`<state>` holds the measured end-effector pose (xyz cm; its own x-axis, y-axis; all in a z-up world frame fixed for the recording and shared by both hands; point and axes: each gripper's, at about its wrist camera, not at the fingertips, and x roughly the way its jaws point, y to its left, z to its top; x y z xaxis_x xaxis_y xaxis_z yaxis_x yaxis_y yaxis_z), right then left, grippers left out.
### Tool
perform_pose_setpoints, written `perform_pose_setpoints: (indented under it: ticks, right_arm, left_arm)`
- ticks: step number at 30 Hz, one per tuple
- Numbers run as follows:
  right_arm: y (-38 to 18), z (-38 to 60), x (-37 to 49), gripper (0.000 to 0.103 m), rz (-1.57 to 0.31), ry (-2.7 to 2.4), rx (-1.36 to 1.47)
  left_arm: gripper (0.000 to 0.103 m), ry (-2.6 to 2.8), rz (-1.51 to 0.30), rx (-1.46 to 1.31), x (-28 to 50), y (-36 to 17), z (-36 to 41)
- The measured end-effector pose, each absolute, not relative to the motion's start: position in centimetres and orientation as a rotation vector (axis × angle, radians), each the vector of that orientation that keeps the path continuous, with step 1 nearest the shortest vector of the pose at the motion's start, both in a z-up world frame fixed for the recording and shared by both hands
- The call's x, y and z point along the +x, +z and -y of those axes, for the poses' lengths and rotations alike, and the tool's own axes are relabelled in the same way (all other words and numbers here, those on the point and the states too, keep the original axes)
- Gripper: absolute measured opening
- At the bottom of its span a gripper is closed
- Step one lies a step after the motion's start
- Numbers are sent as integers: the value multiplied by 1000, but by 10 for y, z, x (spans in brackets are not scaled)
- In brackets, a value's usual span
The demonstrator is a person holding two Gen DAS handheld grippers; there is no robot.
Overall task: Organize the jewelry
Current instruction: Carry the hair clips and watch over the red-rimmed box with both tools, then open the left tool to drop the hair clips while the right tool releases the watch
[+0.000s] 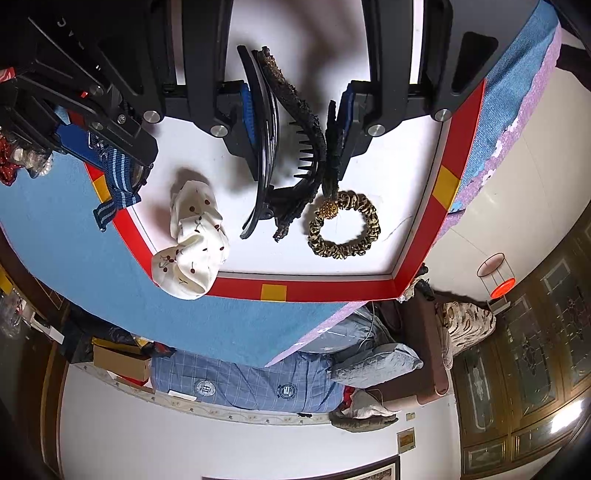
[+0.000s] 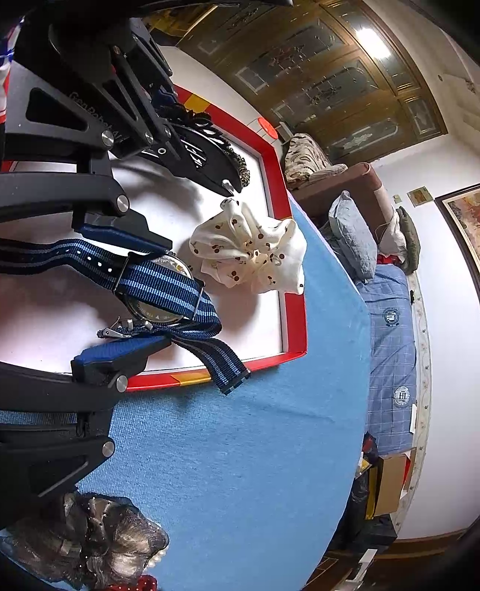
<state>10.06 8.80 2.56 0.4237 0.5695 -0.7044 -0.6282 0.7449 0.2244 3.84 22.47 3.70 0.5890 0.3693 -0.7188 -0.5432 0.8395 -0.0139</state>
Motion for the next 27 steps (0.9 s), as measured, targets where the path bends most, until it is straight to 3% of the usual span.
perform_pose_setpoints:
  ticks: [20, 27]
  right_arm:
    - [19, -82, 105, 51, -873, 753, -54]
    - [24, -74, 107, 51, -868, 754, -13]
  left_arm:
    - [34, 541, -792, -263, 37, 25, -229]
    - [41, 551, -775, -269, 32, 25, -231]
